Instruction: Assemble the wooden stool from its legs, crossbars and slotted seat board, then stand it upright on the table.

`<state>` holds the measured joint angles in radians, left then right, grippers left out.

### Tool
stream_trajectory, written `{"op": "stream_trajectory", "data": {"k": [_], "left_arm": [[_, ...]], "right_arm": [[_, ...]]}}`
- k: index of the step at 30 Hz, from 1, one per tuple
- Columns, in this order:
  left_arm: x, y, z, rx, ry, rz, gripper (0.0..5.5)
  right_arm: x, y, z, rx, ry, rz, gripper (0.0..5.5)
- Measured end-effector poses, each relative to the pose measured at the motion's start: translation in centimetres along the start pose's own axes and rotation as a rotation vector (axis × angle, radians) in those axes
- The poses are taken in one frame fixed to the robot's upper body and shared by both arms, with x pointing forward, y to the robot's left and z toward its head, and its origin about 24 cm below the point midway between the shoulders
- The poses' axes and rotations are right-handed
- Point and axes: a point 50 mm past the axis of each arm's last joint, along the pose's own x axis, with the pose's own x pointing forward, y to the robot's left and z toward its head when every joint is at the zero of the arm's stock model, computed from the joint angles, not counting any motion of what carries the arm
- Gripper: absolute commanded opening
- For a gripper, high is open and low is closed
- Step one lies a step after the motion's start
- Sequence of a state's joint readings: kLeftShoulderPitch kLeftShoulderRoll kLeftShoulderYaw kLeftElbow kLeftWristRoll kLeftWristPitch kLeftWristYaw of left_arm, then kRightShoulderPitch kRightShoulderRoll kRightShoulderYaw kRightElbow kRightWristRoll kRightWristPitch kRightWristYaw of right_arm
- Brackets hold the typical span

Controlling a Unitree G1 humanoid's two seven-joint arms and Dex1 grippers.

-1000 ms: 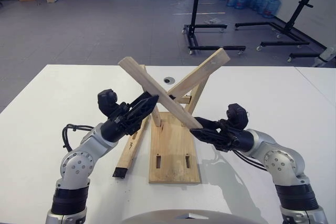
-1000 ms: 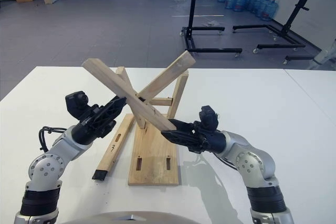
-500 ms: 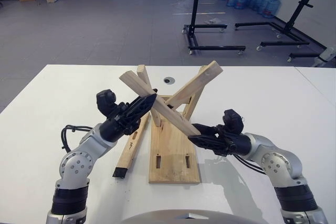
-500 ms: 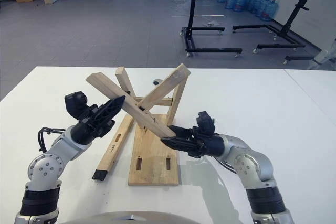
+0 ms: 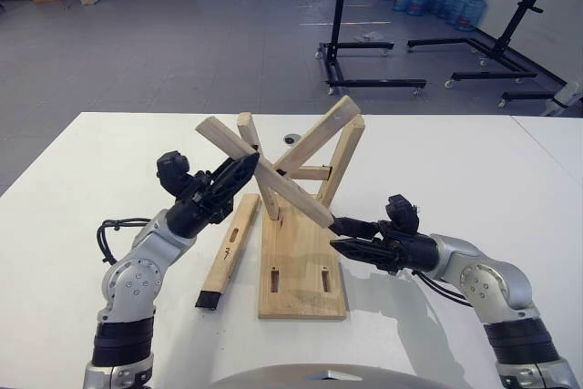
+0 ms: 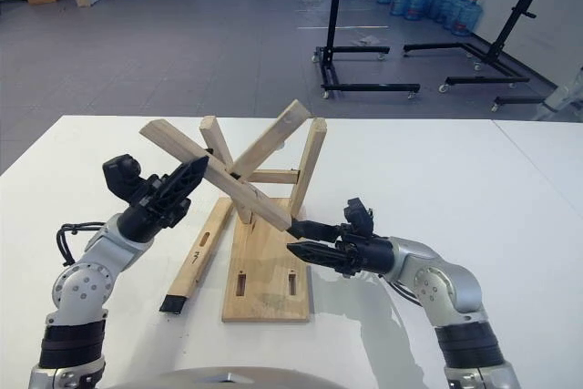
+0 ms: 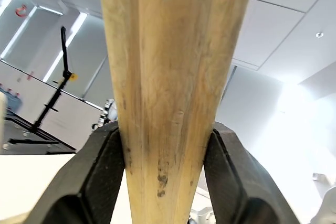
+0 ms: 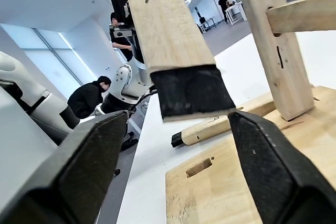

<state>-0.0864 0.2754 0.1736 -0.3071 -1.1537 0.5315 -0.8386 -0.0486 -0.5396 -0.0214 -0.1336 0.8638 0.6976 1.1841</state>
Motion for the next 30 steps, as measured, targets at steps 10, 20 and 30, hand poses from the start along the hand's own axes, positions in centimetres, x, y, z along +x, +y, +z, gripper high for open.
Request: {"op": "stream_trajectory", "data": {"k": [10, 20, 30], "left_arm": [[-2.1, -3.3, 3.5, 0.239, 0.306, -0.149, 2.06], [-2.7, -2.5, 1.4, 0.169, 0.535, -0.174, 2.06], [-2.9, -0.7, 0.3, 0.135, 0.577, -0.182, 2.04]], "right_arm": [[-7.4, -2.6, 2.3, -0.053, 0.009, -0.377, 3.78], [-9.7, -3.8, 2.1, -0.054, 0.073, -0.412, 3.78], [-10.7, -4.7, 2.6, -0.079, 0.09, -0.429, 3.78]]}}
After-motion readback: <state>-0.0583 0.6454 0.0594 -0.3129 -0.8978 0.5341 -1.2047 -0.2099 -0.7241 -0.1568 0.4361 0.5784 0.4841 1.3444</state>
